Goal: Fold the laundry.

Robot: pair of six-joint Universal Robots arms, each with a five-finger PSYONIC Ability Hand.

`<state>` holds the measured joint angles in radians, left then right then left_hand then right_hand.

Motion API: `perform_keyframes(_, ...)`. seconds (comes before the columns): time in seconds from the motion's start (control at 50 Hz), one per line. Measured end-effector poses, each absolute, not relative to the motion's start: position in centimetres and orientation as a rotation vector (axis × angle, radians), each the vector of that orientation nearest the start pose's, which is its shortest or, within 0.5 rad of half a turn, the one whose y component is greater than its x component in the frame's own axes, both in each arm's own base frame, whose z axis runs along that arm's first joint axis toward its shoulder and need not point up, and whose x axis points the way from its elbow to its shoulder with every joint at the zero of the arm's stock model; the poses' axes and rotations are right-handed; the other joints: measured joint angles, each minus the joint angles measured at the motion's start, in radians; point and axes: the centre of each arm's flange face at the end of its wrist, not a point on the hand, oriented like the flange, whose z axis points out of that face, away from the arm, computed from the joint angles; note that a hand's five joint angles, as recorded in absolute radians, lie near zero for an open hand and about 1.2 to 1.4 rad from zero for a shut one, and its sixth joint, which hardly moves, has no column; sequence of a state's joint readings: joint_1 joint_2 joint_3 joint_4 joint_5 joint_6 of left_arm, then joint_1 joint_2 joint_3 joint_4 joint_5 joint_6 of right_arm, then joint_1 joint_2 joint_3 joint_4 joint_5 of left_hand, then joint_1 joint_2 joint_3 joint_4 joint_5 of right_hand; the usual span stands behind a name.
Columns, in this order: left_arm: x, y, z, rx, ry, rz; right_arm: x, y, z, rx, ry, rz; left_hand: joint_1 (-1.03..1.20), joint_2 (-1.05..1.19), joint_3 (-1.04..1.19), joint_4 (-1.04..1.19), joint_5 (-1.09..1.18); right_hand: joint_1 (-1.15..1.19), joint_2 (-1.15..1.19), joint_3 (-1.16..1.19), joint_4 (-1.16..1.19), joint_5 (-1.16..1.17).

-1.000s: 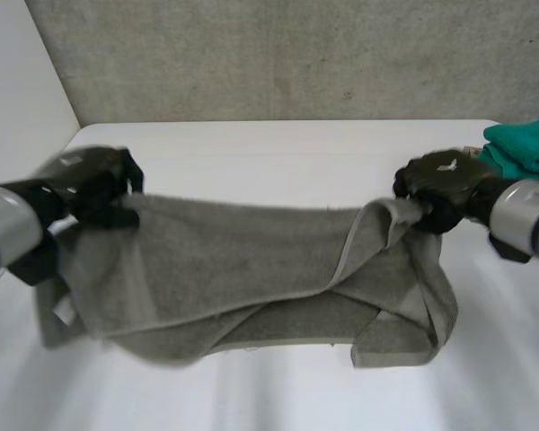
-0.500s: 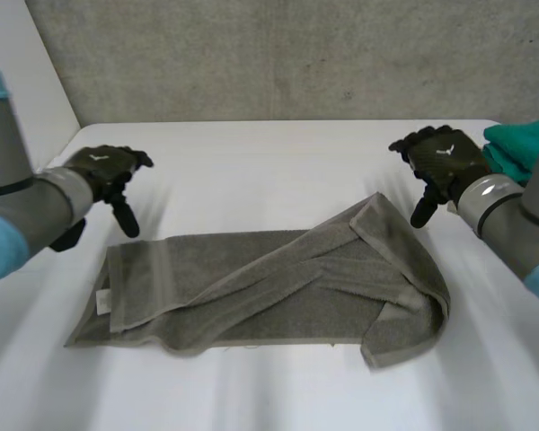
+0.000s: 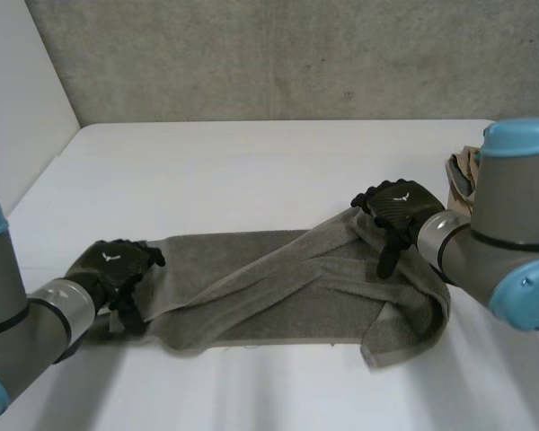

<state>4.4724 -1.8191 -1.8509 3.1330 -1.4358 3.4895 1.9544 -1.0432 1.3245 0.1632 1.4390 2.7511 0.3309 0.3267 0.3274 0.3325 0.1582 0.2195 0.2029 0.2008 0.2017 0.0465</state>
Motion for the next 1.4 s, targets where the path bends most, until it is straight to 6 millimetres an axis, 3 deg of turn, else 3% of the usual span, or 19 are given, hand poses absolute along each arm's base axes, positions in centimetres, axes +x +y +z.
perform_keyframes(0.24, -21.0, -25.0, 14.0, 0.898, 2.659, -1.555, 26.5, -28.6, 18.2, -1.043, 2.3, -1.705, 0.02, 0.026, 0.027, 0.023, 0.027, 0.0, 0.0, 0.0, 0.0, 0.0)
perform_keyframes(0.32, -21.3, -26.4, 13.6, 0.893, 2.62, -1.597, 26.0, -28.3, 17.8, -1.031, 2.318, -1.695, 0.193, 0.178, 0.178, 0.175, 0.175, 0.0, 0.0, 0.0, 0.0, 0.0)
perform_keyframes(0.36, -21.3, -26.6, 13.6, 0.892, 2.613, -1.603, 25.9, -28.3, 17.8, -1.028, 2.32, -1.695, 0.193, 0.178, 0.178, 0.175, 0.175, 0.0, 0.0, 0.0, 0.0, 0.0)
perform_keyframes(0.42, -21.4, -27.6, 13.9, 0.889, 2.58, -1.632, 25.4, -28.4, 17.7, -1.015, 2.328, -1.704, 0.376, 0.368, 0.365, 0.361, 0.351, 0.0, 0.0, 0.0, 0.0, 0.0)
perform_keyframes(0.62, -21.7, -29.0, 14.2, 0.924, 2.552, -1.644, 24.4, -29.0, 18.2, -0.985, 2.332, -1.739, 0.355, 0.367, 0.365, 0.36, 0.359, 0.0, 0.0, 0.0, 0.0, 0.0)
perform_keyframes(0.78, -21.7, -28.1, 14.4, 0.964, 2.598, -1.547, 23.8, -29.4, 18.5, -0.969, 2.341, -1.752, 0.268, 0.275, 0.273, 0.263, 0.263, 0.0, 0.0, 0.0, 0.0, 0.0)
perform_keyframes(0.94, -22.1, -24.9, 17.6, 0.946, 2.633, -1.608, 23.4, -29.5, 18.2, -0.962, 2.356, -1.744, 0.216, 0.218, 0.222, 0.206, 0.201, 0.0, 0.0, 0.0, 0.0, 0.0)
perform_keyframes(1.08, -22.9, -23.2, 16.9, 0.97, 2.667, -1.589, 23.4, -29.2, 18.0, -0.968, 2.358, -1.731, 0.216, 0.217, 0.222, 0.206, 0.2, 0.0, 0.0, 0.0, 0.0, 0.0)
perform_keyframes(1.24, -22.3, -24.6, 14.6, 0.938, 2.649, -1.538, 23.5, -28.8, 17.8, -0.975, 2.348, -1.726, 0.216, 0.217, 0.222, 0.206, 0.2, 0.0, 0.0, 0.0, 0.0, 0.0)
perform_keyframes(1.4, -21.9, -26.4, 13.5, 0.928, 2.588, -1.561, 23.5, -28.7, 17.7, -0.977, 2.345, -1.725, 0.216, 0.217, 0.222, 0.207, 0.203, 0.0, 0.0, 0.0, 0.0, 0.0)
